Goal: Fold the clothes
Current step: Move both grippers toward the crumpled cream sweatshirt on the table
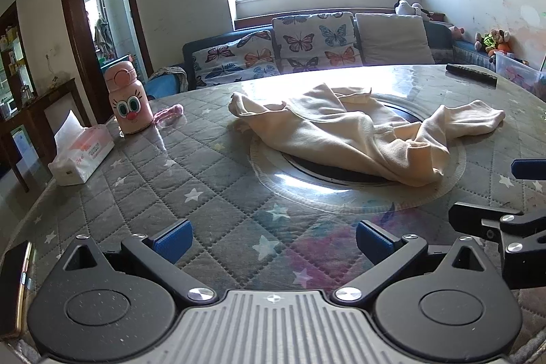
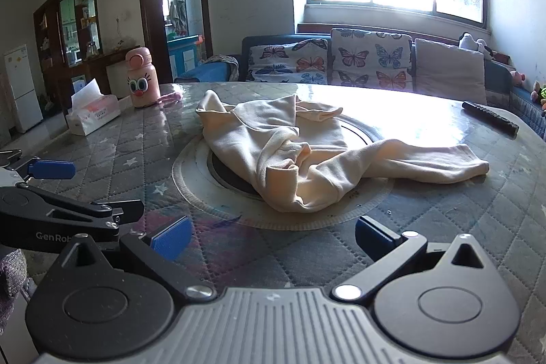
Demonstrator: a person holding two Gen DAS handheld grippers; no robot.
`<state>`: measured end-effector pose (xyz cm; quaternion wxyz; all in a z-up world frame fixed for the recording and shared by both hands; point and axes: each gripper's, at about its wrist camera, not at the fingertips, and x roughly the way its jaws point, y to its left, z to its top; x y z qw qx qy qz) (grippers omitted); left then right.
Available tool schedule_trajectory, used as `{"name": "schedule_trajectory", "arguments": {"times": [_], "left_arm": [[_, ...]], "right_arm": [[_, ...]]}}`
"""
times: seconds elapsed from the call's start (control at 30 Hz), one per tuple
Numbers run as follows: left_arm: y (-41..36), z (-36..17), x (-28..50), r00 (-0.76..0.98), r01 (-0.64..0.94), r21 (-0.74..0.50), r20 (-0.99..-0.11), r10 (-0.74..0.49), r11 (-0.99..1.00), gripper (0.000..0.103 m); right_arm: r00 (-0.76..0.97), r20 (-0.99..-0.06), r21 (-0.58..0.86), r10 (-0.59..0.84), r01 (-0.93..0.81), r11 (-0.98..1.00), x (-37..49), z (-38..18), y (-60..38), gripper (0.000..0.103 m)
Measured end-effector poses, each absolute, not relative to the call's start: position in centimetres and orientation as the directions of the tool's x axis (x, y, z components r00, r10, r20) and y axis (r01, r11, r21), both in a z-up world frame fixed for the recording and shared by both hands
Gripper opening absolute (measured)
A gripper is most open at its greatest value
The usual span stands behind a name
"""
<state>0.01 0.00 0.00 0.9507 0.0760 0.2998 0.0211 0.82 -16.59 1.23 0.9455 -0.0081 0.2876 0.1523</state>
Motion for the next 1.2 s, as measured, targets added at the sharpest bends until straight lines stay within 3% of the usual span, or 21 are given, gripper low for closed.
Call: {"name": "schedule_trajectory", "arguments": {"times": [1.2], "left_arm": [[-0.9, -0.2, 3.0, 0.802, 0.066, 0.168, -0.596, 0.048, 0.984, 0.103]], "right_arm": [[0.765, -0.578, 0.099, 0.285, -0.281, 0.955, 3.0, 0.8, -17.4, 0.103]]}}
